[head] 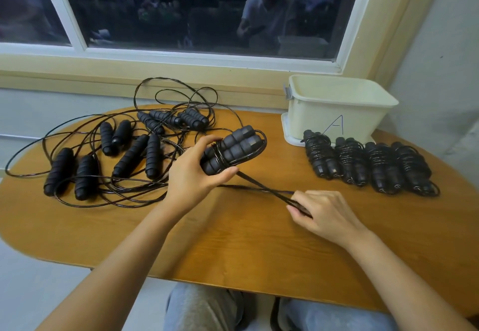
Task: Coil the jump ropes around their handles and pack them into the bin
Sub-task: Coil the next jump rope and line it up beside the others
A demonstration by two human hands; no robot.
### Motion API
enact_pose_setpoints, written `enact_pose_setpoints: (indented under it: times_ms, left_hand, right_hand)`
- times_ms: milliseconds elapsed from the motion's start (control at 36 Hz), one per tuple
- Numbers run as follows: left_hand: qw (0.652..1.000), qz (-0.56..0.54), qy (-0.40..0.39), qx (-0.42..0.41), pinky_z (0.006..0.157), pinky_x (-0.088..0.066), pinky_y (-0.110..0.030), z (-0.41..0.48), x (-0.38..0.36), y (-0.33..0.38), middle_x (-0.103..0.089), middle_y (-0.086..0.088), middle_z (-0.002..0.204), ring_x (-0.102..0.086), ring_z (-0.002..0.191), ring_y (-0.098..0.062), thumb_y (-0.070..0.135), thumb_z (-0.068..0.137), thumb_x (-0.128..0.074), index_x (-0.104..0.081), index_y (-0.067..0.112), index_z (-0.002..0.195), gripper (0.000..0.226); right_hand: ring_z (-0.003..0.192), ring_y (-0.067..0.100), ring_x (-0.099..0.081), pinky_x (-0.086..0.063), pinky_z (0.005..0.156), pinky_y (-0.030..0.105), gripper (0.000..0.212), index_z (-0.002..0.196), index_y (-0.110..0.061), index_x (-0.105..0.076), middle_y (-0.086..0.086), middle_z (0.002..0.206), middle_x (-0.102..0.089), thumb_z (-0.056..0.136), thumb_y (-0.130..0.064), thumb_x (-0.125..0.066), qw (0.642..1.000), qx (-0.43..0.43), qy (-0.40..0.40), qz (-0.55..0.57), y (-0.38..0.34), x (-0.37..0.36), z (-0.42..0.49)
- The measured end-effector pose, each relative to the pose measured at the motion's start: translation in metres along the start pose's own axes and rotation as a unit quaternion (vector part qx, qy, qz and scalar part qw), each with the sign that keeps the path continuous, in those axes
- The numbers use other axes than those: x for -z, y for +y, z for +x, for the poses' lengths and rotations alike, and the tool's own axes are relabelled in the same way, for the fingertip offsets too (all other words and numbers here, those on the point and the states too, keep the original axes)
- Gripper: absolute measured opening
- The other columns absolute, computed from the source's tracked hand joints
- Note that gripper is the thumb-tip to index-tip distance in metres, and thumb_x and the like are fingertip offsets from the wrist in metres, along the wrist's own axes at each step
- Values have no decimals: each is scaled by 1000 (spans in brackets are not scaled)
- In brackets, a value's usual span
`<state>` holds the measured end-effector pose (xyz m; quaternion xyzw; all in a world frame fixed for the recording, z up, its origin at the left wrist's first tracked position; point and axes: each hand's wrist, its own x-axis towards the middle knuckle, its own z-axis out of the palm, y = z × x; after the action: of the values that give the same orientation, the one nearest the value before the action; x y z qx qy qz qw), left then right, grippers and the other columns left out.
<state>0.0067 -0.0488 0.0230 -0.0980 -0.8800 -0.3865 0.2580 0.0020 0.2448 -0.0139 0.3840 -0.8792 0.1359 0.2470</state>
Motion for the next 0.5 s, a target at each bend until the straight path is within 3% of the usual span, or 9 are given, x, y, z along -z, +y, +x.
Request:
enact_pose_setpoints:
  times_ms: [83,139,222,306,389,500]
  left_hand:
    - [1000,9,-9,-15,82,-56,-38,0,-2,2,-63,17,107,-63,99,-7,72,70,-62,-51,34,129,71]
    - [999,9,-17,-28,83,-56,-35,-1,-4,2,-64,15,109,-62,101,-7,71,71,-63,-52,33,129,70]
    - [998,16,-32,-51,84,-54,-35,-3,-7,3,-65,13,111,-61,102,-6,71,72,-64,-53,33,129,70]
    - [996,2,-44,-75,85,-54,-38,-6,-9,6,-65,12,112,-61,104,-7,69,73,-66,-53,33,128,67]
    - [994,-12,-51,-96,86,-54,-40,-7,-10,10,-65,12,114,-61,105,-9,67,73,-68,-54,31,128,67]
    - [989,-30,-63,-134,89,-52,-35,-8,-5,15,-64,12,116,-60,106,-7,63,74,-70,-54,30,129,66]
  right_hand:
    - [49,3,-47,-40,42,20,30,79,-17,-67,-12,58,-55,96,-33,-48,1000,-3,1,-9,2,0,-5]
    - [61,4,-59,-48,48,21,30,86,-21,-72,-13,71,-64,97,-35,-47,999,-29,-6,12,5,2,-9]
    - [85,10,-65,-53,74,27,27,92,-31,-73,-16,82,-67,95,-40,-47,986,-141,-46,74,10,5,-12]
    - [89,5,-61,-44,92,32,18,84,-36,-69,-12,77,-65,90,-39,-53,941,-258,-107,193,12,9,-9]
    - [85,-3,-60,-44,92,34,19,77,-34,-70,-20,79,-69,93,-27,-62,914,-272,-133,269,21,15,-2]
    - [64,5,-56,-40,80,20,37,68,-18,-69,-6,61,-57,86,-51,-68,850,-298,-152,407,33,29,12]
